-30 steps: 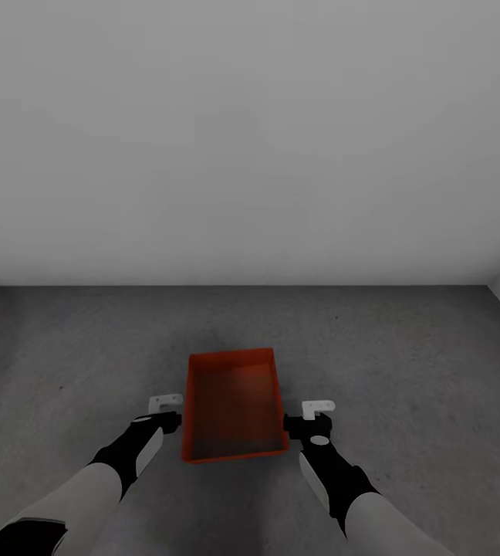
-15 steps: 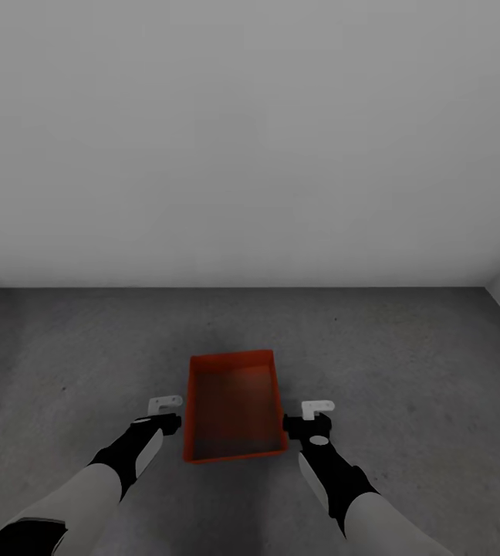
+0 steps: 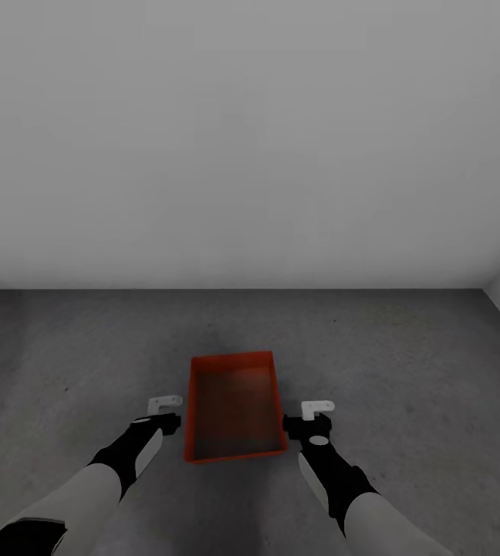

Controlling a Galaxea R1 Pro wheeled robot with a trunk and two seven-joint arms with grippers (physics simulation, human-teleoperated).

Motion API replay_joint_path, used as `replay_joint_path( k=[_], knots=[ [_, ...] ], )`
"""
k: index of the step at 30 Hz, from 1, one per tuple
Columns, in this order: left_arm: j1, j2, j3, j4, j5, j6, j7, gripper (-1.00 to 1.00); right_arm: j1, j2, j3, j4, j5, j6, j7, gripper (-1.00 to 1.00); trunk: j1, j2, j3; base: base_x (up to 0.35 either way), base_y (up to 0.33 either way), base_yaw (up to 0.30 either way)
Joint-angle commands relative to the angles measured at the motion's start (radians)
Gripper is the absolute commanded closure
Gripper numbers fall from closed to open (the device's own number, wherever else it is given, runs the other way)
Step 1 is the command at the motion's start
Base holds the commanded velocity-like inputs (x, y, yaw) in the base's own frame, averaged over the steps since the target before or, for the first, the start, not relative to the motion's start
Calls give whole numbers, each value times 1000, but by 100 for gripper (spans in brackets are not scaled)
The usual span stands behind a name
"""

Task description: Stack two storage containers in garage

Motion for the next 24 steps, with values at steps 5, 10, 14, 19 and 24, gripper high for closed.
replay_joint_path(
  k=[5, 10, 14, 19, 24],
  knots=[
    [0, 0, -7, -2, 10, 5, 7, -100, 0, -1, 7, -1, -1, 5, -8, -100, -19, 35, 15, 0, 0, 0],
    [0, -1, -7, -5, 10, 5, 7, -100, 0, -1, 7, -1, -1, 5, -8, -100, -38, 70, 31, 0, 0, 0],
    [0, -1, -7, -5, 10, 5, 7, -100, 0, -1, 7, -1, -1, 5, -8, -100, -54, 98, 43, 0, 0, 0],
    [0, -1, -7, -8, 10, 5, 7, -100, 0, -1, 7, -1, -1, 5, -8, -100, -73, 133, 59, 0, 0, 0],
    [0, 0, -7, -10, 10, 5, 7, -100, 0, -2, 7, -1, -1, 5, -8, -100, -92, 168, 75, 0, 0, 0]
  ],
)
